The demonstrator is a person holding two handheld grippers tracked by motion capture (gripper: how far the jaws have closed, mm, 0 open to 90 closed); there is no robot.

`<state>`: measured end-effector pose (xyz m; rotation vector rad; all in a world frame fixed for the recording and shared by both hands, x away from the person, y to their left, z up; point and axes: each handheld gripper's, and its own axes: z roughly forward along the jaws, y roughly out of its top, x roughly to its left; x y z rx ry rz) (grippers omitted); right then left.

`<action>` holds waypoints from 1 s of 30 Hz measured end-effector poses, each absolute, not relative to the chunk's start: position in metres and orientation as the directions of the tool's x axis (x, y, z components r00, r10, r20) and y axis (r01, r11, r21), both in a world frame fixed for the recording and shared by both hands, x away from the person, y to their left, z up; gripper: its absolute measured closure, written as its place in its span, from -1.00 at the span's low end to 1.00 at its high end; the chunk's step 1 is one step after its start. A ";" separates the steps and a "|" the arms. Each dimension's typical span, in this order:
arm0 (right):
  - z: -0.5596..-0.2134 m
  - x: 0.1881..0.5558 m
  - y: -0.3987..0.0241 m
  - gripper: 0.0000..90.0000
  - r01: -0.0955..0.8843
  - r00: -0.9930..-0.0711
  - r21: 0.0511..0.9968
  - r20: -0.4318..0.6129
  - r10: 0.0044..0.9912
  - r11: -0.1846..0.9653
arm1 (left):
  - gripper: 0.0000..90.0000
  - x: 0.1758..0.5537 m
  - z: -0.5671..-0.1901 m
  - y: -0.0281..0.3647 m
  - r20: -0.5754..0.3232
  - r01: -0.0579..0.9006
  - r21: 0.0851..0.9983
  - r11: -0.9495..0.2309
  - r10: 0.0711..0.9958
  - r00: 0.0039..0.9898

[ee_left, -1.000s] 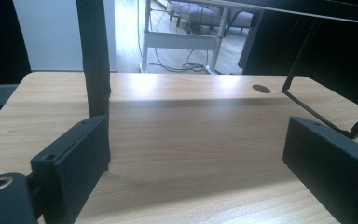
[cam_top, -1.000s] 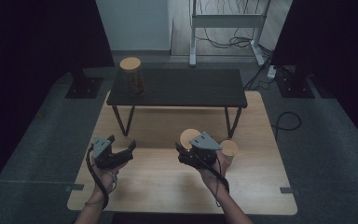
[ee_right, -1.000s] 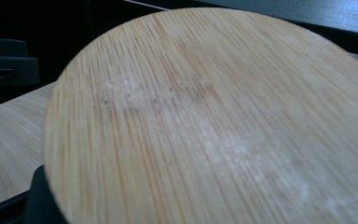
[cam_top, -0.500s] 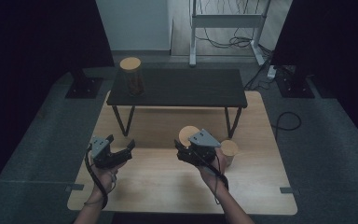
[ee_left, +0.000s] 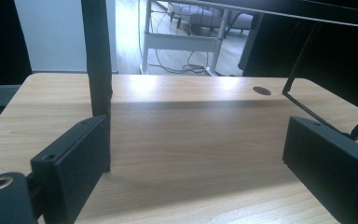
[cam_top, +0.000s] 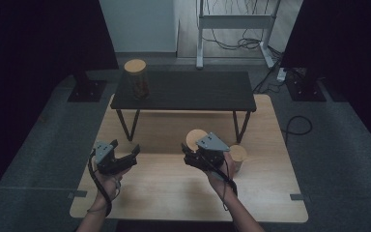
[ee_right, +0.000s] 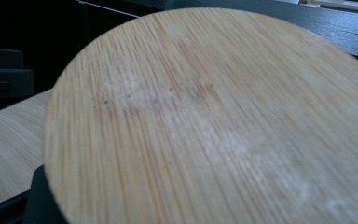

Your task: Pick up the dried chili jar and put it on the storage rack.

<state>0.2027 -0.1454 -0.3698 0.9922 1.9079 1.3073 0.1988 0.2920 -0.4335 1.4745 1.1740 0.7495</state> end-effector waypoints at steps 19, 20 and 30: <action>-0.374 0.209 -0.147 -0.44 0.253 -0.525 0.940 -0.064 0.849 0.227 | -0.84 0.200 -0.435 0.291 -0.125 0.280 0.960 0.031 0.939 0.322; -0.374 0.210 -0.148 -0.44 0.254 -0.524 0.940 -0.063 0.849 0.226 | -0.84 0.200 -0.435 0.291 -0.125 0.281 0.959 0.031 0.938 0.322; -0.372 0.216 -0.153 -0.44 0.266 -0.506 0.942 -0.045 0.862 0.205 | -0.84 0.201 -0.435 0.291 -0.129 0.286 0.958 0.034 0.938 0.321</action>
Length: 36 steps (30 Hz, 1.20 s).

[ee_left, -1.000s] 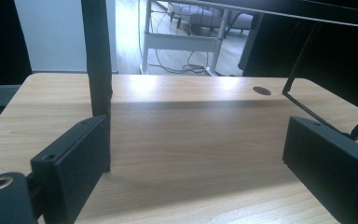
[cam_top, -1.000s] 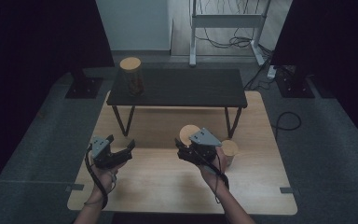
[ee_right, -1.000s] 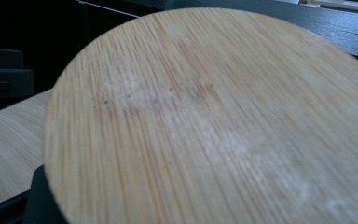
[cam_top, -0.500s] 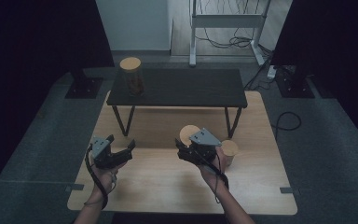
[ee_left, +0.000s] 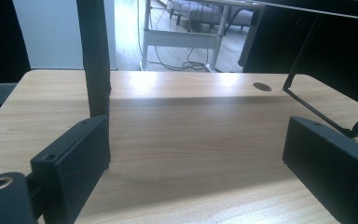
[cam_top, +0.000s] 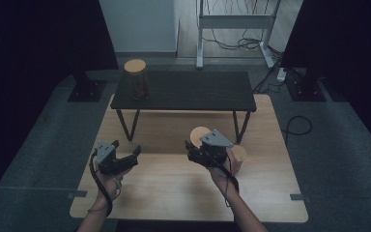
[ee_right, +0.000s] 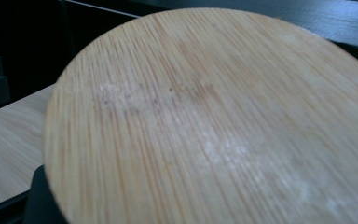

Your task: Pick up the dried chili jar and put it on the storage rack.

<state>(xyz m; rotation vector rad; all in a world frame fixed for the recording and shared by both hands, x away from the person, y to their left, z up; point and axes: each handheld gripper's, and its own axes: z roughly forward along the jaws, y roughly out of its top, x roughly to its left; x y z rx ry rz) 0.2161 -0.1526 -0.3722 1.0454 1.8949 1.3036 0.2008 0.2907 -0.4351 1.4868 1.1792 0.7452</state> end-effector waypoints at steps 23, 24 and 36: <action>-0.352 0.221 -0.145 -0.44 0.227 -0.504 0.948 -0.082 0.860 0.223 | -0.84 0.200 -0.434 0.294 -0.142 0.281 0.958 0.050 0.937 0.319; -0.351 0.222 -0.145 -0.44 0.226 -0.504 0.948 -0.084 0.859 0.225 | -0.84 0.200 -0.434 0.294 -0.142 0.281 0.958 0.050 0.937 0.318; -0.344 0.225 -0.142 -0.44 0.219 -0.503 0.948 -0.092 0.860 0.229 | -0.84 0.199 -0.433 0.295 -0.146 0.277 0.959 0.056 0.937 0.316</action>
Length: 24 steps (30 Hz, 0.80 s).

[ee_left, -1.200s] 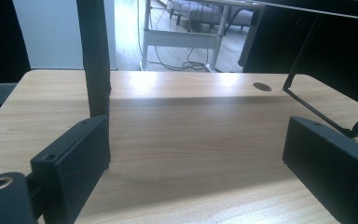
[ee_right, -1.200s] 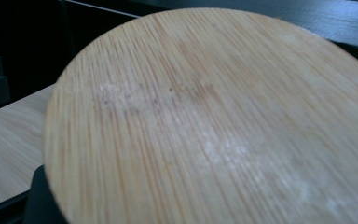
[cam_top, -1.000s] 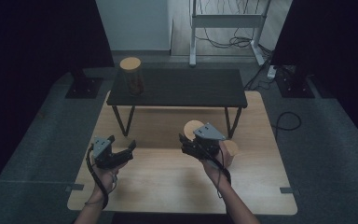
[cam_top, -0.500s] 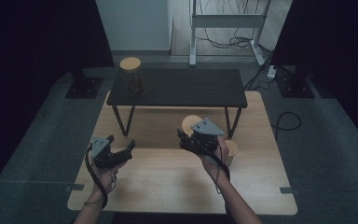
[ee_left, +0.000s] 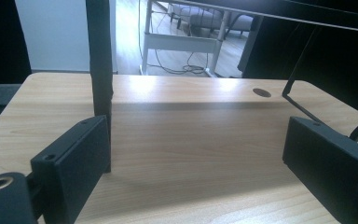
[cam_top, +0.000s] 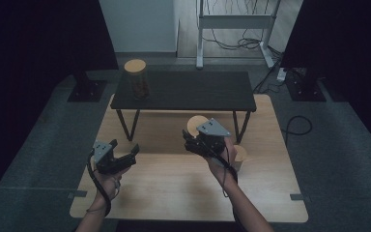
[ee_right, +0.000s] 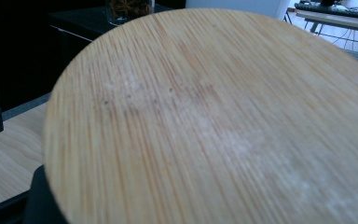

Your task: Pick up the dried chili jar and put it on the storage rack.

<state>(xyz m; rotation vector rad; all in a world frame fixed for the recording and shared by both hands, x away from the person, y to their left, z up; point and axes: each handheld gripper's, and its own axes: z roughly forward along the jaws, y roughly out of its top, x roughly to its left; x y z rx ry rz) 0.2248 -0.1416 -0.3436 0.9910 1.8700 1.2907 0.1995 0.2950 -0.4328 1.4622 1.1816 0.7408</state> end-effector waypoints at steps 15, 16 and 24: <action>-0.334 0.229 -0.135 -0.44 0.204 -0.506 0.948 -0.110 0.855 0.243 | -0.84 0.199 -0.432 0.297 -0.150 0.272 0.960 0.062 0.937 0.315; -0.334 0.229 -0.135 -0.44 0.204 -0.506 0.948 -0.111 0.855 0.244 | -0.84 0.199 -0.432 0.297 -0.150 0.272 0.960 0.062 0.937 0.315; -0.331 0.230 -0.133 -0.44 0.200 -0.507 0.948 -0.115 0.854 0.247 | -0.84 0.199 -0.432 0.298 -0.154 0.271 0.960 0.067 0.937 0.313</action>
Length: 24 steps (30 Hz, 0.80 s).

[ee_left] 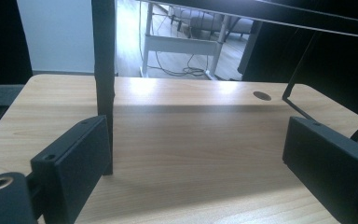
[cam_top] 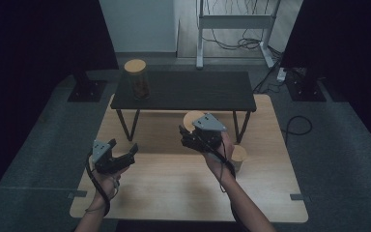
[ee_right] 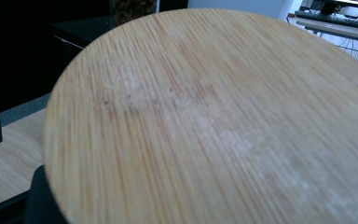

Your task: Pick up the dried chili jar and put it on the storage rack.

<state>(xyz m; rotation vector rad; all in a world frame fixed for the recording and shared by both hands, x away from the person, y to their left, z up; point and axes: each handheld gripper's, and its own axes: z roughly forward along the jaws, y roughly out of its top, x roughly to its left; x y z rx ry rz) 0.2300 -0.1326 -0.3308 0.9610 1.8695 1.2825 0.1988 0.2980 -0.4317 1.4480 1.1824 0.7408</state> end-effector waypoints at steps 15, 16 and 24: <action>-0.328 0.230 -0.131 -0.44 0.195 -0.510 0.948 -0.121 0.851 0.251 | -0.84 0.199 -0.432 0.298 -0.155 0.270 0.960 0.069 0.937 0.313; -0.328 0.230 -0.131 -0.44 0.195 -0.510 0.948 -0.121 0.851 0.252 | -0.84 0.199 -0.432 0.298 -0.155 0.270 0.960 0.069 0.937 0.314; -0.328 0.231 -0.132 -0.44 0.193 -0.508 0.949 -0.119 0.853 0.247 | -0.84 0.199 -0.432 0.299 -0.155 0.271 0.960 0.069 0.937 0.312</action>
